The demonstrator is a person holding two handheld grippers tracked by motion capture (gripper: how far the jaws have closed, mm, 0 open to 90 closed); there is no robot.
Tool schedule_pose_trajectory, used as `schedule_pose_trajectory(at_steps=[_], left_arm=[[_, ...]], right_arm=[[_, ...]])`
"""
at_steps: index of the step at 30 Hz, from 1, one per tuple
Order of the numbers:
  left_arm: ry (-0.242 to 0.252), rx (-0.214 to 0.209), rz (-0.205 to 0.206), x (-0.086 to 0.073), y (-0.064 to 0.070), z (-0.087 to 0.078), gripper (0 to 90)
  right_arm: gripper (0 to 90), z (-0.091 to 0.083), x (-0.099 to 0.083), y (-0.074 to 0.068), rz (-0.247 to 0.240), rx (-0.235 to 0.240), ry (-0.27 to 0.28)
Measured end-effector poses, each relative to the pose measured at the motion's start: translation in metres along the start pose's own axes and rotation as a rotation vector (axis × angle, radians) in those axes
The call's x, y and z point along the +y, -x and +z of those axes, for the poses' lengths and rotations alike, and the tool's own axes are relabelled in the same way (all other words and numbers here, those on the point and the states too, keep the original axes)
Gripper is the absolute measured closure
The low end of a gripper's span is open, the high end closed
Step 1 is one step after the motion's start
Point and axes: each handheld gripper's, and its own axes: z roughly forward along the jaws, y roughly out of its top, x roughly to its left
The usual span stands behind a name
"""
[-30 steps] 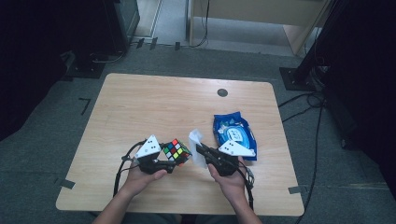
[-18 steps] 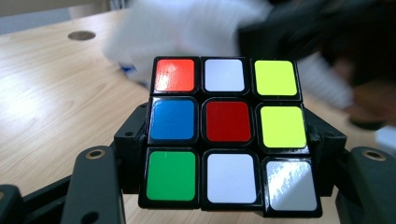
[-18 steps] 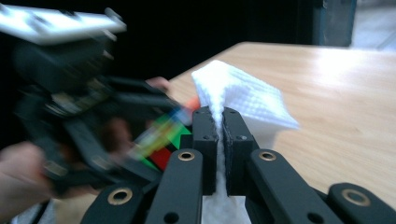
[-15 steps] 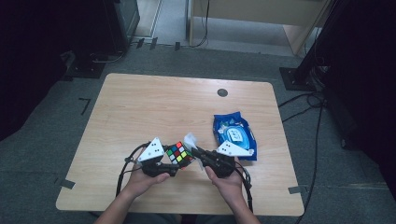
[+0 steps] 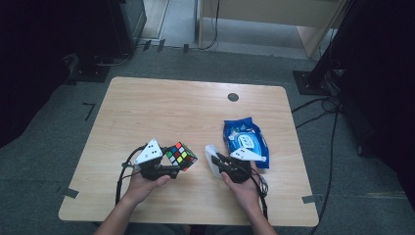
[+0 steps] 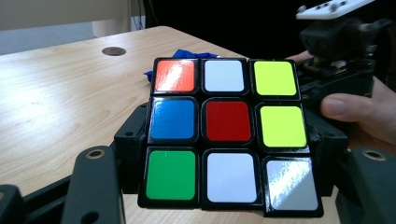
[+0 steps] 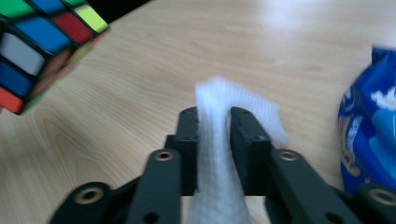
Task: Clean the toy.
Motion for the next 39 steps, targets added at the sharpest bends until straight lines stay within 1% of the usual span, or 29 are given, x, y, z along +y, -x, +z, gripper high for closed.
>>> schedule_pose_trajectory(at_steps=[1, 3, 4, 6, 8, 10, 12, 13, 14, 16, 20, 21, 23, 27, 28, 31, 36, 39], left_arm=[[-0.001, 0.001, -0.002, 0.000, -0.001, 0.000, 33.9], [-0.002, 0.007, -0.009, 0.000, -0.002, -0.001, 33.9], [-0.003, 0.010, -0.012, 0.000, -0.002, -0.001, 33.9], [-0.003, 0.008, -0.028, 0.001, -0.004, -0.001, 33.9], [-0.007, 0.010, -0.047, 0.001, -0.006, -0.001, 33.9], [-0.016, 0.015, -0.058, 0.001, -0.007, -0.001, 33.9], [-0.034, 0.032, -0.070, 0.002, -0.007, 0.001, 33.9], [-0.039, 0.037, -0.085, 0.003, -0.007, 0.001, 33.9], [-0.042, 0.036, -0.093, 0.003, -0.007, 0.002, 33.9], [-0.052, 0.039, -0.102, 0.004, -0.006, 0.003, 33.9], [-0.069, 0.035, -0.112, 0.005, -0.002, 0.007, 33.9], [-0.071, 0.033, -0.112, 0.006, -0.001, 0.007, 33.9], [-0.075, 0.031, -0.119, 0.006, 0.001, 0.010, 33.9], [-0.082, 0.023, -0.134, 0.007, 0.006, 0.014, 33.9], [-0.086, 0.021, -0.137, 0.007, 0.006, 0.014, 33.9], [-0.088, 0.014, -0.148, 0.007, 0.008, 0.016, 33.8], [-0.089, 0.017, -0.174, 0.006, 0.006, 0.016, 33.8], [-0.088, 0.011, -0.168, 0.006, 0.006, 0.016, 33.6]], right_arm=[[67.5, -0.001, 0.001, -0.001, -0.018, 0.006, 0.024], [59.1, -0.003, 0.002, -0.004, -0.046, 0.029, 0.053], [53.5, -0.004, 0.003, -0.006, -0.071, 0.045, 0.073], [46.6, -0.004, 0.003, -0.011, -0.114, 0.072, 0.096], [39.1, -0.003, 0.001, -0.020, -0.167, 0.115, 0.119], [34.5, 0.000, -0.001, -0.028, -0.212, 0.157, 0.125], [31.2, 0.003, -0.003, -0.035, -0.250, 0.181, 0.147], [29.5, 0.005, -0.004, -0.039, -0.270, 0.200, 0.156], [27.7, 0.007, -0.005, -0.044, -0.301, 0.204, 0.175], [25.8, 0.009, -0.007, -0.049, -0.325, 0.207, 0.196], [22.6, 0.013, -0.009, -0.057, -0.375, 0.191, 0.244], [22.3, 0.015, -0.010, -0.059, -0.395, 0.171, 0.255], [22.1, 0.017, -0.011, -0.061, -0.425, 0.148, 0.269], [24.7, 0.021, -0.014, -0.067, -0.466, 0.094, 0.278], [25.5, 0.023, -0.014, -0.069, -0.474, 0.074, 0.278], [29.6, 0.025, -0.016, -0.071, -0.481, 0.035, 0.287], [33.0, 0.025, -0.016, -0.073, -0.490, 0.026, 0.281], [33.6, 0.025, -0.015, -0.074, -0.503, 0.018, 0.263]])
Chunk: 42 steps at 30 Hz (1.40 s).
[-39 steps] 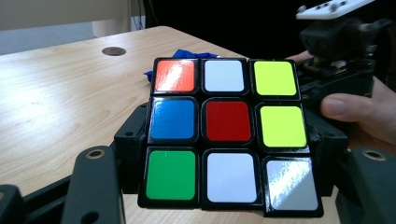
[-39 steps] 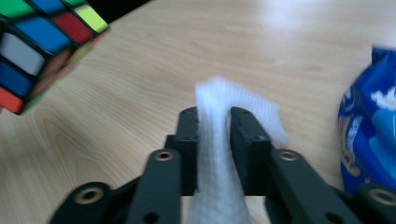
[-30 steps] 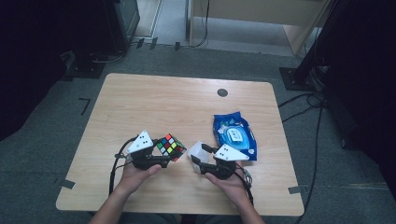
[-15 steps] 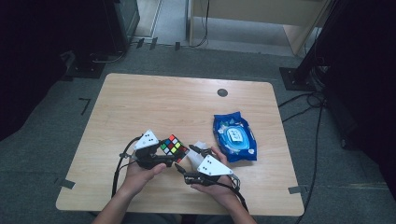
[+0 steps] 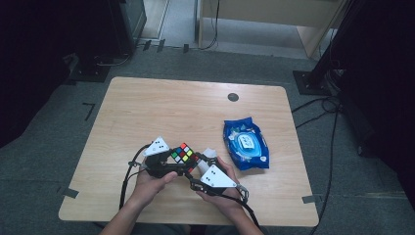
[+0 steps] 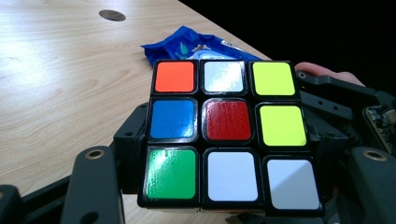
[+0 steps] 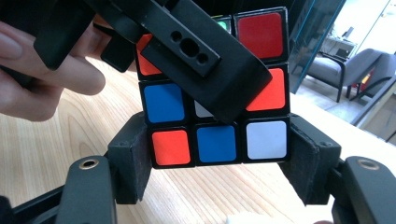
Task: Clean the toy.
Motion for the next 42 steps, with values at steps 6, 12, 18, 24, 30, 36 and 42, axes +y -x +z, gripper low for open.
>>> schedule_pose_trajectory(at_steps=[6, 12, 18, 24, 30, 36, 42], left_arm=[[0.019, -0.041, -0.016, 0.000, -0.005, -0.001, 31.4], [0.090, -0.028, -0.020, 0.004, -0.010, -0.012, 25.3], [0.135, -0.028, -0.006, 0.006, -0.012, -0.020, 21.8], [0.146, 0.057, 0.024, 0.006, -0.025, -0.031, 18.4], [0.096, 0.128, 0.123, 0.000, -0.033, -0.031, 17.6], [0.002, 0.192, 0.293, -0.009, -0.023, -0.017, 16.6], [-0.038, 0.228, 0.418, -0.015, -0.008, -0.005, 16.6]], right_arm=[[34.0, -0.002, 0.003, 0.000, 0.013, 0.009, -0.013], [35.0, -0.003, 0.001, 0.006, 0.043, 0.023, -0.060], [35.0, -0.002, -0.002, 0.016, 0.122, 0.054, -0.081], [35.1, -0.007, -0.005, 0.033, 0.222, 0.075, -0.105], [35.0, -0.013, -0.004, 0.053, 0.314, 0.084, -0.111], [35.0, -0.021, 0.002, 0.069, 0.427, 0.117, -0.122], [35.0, -0.024, 0.017, 0.072, 0.508, 0.153, -0.157]])
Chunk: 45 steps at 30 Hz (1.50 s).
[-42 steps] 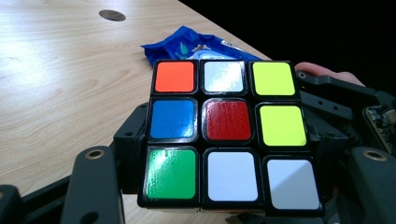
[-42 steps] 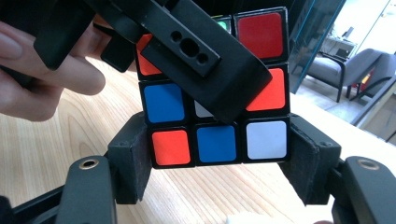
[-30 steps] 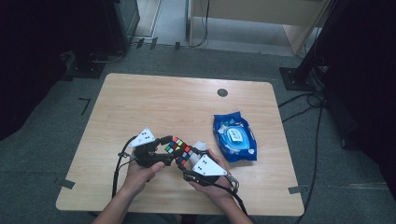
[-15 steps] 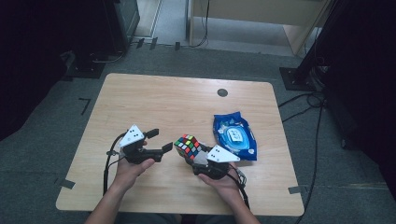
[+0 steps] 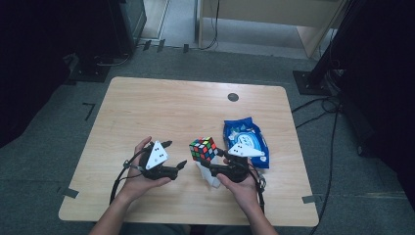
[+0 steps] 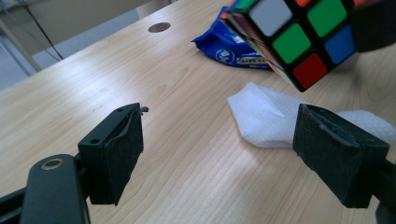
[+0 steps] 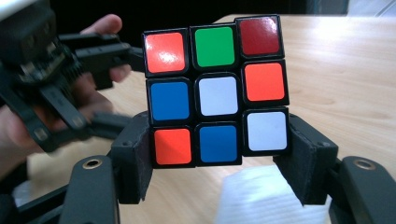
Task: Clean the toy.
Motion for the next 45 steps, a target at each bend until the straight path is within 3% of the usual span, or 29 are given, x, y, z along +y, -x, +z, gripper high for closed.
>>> schedule_pose_trajectory(at_steps=[6, 11, 19, 26, 33, 37, 41, 45], left_arm=[[0.003, -0.001, 0.121, 0.003, 0.016, 0.002, 16.6], [0.006, 0.002, 0.190, 0.005, 0.024, 0.002, 16.7], [0.016, 0.021, 0.247, 0.006, 0.031, 0.002, 20.9], [0.010, 0.023, 0.251, 0.005, 0.037, 0.006, 31.0], [0.006, 0.005, 0.221, 0.003, 0.035, 0.007, 32.6], [0.010, -0.032, 0.176, 0.004, 0.031, 0.006, 34.0], [0.011, -0.039, 0.148, 0.004, 0.026, 0.004, 34.1], [0.010, -0.030, 0.114, 0.001, 0.017, 0.002, 34.1]], right_arm=[[34.9, 0.002, 0.008, -0.012, 0.051, 0.024, -0.052], [34.9, 0.006, 0.012, -0.022, 0.077, 0.046, -0.094], [34.8, 0.011, 0.015, -0.030, 0.128, 0.055, -0.165], [34.9, 0.016, 0.012, -0.033, 0.152, 0.062, -0.182], [34.5, 0.017, 0.010, -0.030, 0.180, 0.076, -0.162], [31.8, 0.017, 0.008, -0.028, 0.174, 0.094, -0.140], [22.6, 0.013, 0.011, -0.029, 0.140, 0.101, -0.120], [21.2, 0.001, 0.017, -0.023, 0.131, 0.100, -0.068]])
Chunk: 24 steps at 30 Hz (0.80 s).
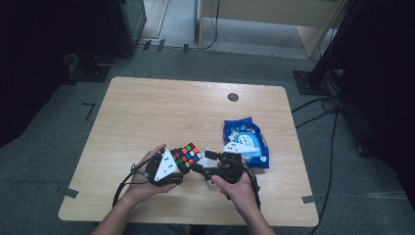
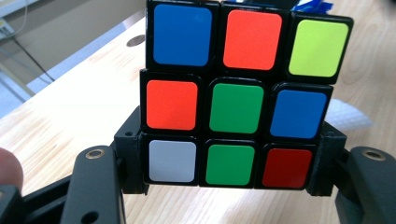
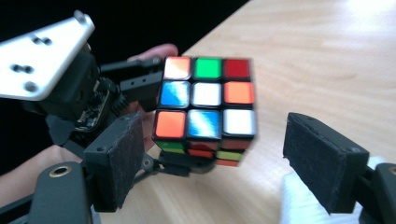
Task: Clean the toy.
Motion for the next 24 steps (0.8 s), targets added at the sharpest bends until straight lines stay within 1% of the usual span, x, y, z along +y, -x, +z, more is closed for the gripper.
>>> schedule_pose_trajectory(at_steps=[2, 4, 6, 7, 9, 10, 11, 14, 16, 18, 20, 22, 23, 24], left_arm=[[-0.001, 0.014, -0.016, -0.002, -0.005, -0.002, 34.1], [-0.004, 0.016, -0.033, -0.004, -0.009, -0.004, 34.1], [-0.003, 0.015, -0.053, -0.005, -0.013, -0.006, 34.1], [-0.003, 0.006, -0.070, -0.006, -0.016, -0.007, 34.1], [0.000, -0.009, -0.091, -0.007, -0.020, -0.009, 34.0], [0.003, -0.015, -0.103, -0.008, -0.022, -0.010, 34.0], [0.008, -0.024, -0.117, -0.008, -0.023, -0.010, 34.0], [0.019, -0.042, -0.142, -0.008, -0.026, -0.012, 34.0], [0.028, -0.051, -0.155, -0.008, -0.027, -0.012, 34.0], [0.027, -0.058, -0.158, -0.008, -0.027, -0.012, 34.0], [0.029, -0.063, -0.164, -0.008, -0.028, -0.012, 34.0], [0.029, -0.068, -0.169, -0.008, -0.028, -0.012, 34.0], [0.028, -0.068, -0.171, -0.008, -0.028, -0.012, 34.0], [0.026, -0.069, -0.171, -0.008, -0.028, -0.012, 33.9]], right_arm=[[22.2, -0.007, 0.003, 0.004, -0.006, -0.006, 0.027], [23.9, -0.013, 0.004, 0.008, -0.022, -0.017, 0.043], [26.8, -0.015, 0.003, 0.011, -0.072, -0.067, 0.038], [28.2, -0.014, 0.001, 0.013, -0.095, -0.088, 0.032], [30.2, -0.008, -0.005, 0.019, -0.160, -0.143, 0.000], [30.9, -0.005, -0.009, 0.021, -0.178, -0.165, -0.017], [31.4, 0.000, -0.014, 0.025, -0.192, -0.178, -0.035], [32.2, 0.013, -0.026, 0.031, -0.208, -0.202, -0.095], [33.0, 0.020, -0.032, 0.033, -0.231, -0.224, -0.120], [34.0, 0.025, -0.036, 0.034, -0.242, -0.244, -0.134], [35.0, 0.030, -0.041, 0.035, -0.241, -0.257, -0.150], [36.4, 0.034, -0.045, 0.035, -0.265, -0.271, -0.166], [37.2, 0.036, -0.047, 0.035, -0.268, -0.277, -0.176], [37.6, 0.038, -0.048, 0.035, -0.286, -0.283, -0.187]])
